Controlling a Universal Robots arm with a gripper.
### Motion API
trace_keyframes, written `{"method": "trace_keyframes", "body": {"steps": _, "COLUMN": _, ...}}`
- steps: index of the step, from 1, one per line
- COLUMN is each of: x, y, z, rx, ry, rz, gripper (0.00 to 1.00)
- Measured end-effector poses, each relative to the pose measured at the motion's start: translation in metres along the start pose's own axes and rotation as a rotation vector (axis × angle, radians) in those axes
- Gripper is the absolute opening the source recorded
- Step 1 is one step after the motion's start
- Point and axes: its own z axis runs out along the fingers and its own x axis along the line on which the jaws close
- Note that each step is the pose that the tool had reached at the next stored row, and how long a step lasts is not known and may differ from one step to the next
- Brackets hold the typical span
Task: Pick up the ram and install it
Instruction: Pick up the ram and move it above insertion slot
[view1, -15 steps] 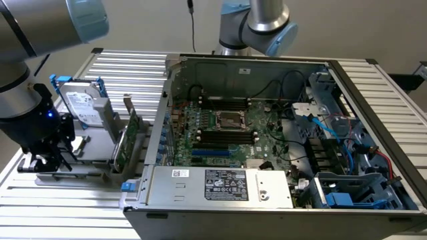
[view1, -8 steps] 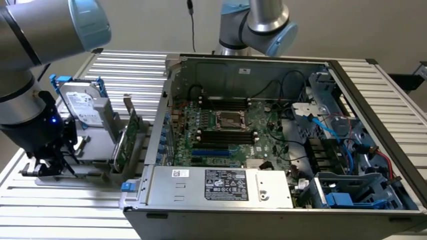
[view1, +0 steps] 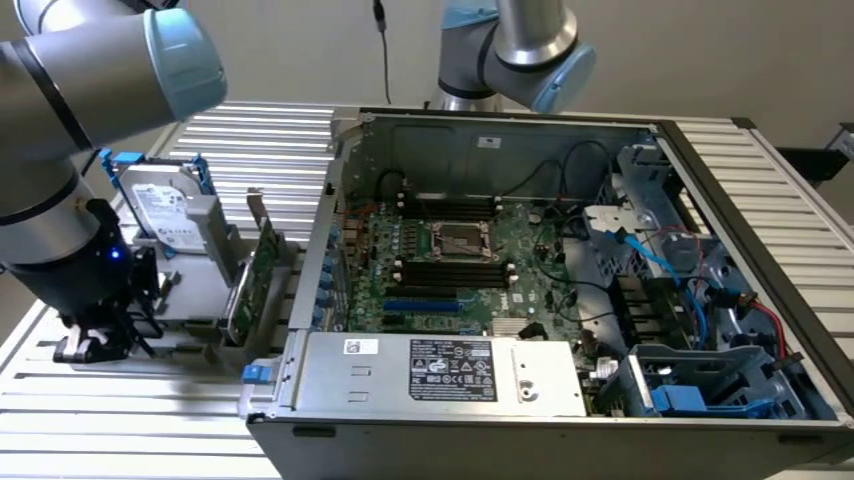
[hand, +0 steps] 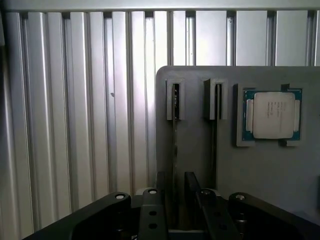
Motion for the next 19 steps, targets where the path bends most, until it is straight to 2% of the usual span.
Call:
{"method": "trace_keyframes", "body": {"steps": 4, "x": 0.001, "y": 0.0, "z": 0.0036, "rx": 0.0001, "ry": -0.0026, "rz": 0.0, "gripper": 0.31}}
{"method": "trace_keyframes", "body": {"steps": 8, "x": 0.001, "y": -0.0001, "z": 0.0092, "rx": -0.0001, "ry": -0.011, "rz": 0.0, "gripper": 0.31}}
{"method": "trace_keyframes", "body": {"steps": 11, "x": 0.001, "y": -0.0001, "z": 0.0116, "rx": -0.0002, "ry": -0.0132, "rz": 0.0, "gripper": 0.31}}
{"method": "trace_keyframes", "body": {"steps": 16, "x": 0.001, "y": -0.0002, "z": 0.0136, "rx": -0.0003, "ry": -0.021, "rz": 0.0, "gripper": 0.31}}
{"method": "trace_keyframes", "body": {"steps": 19, "x": 0.001, "y": -0.0002, "z": 0.0143, "rx": -0.0004, "ry": -0.0235, "rz": 0.0, "gripper": 0.31}}
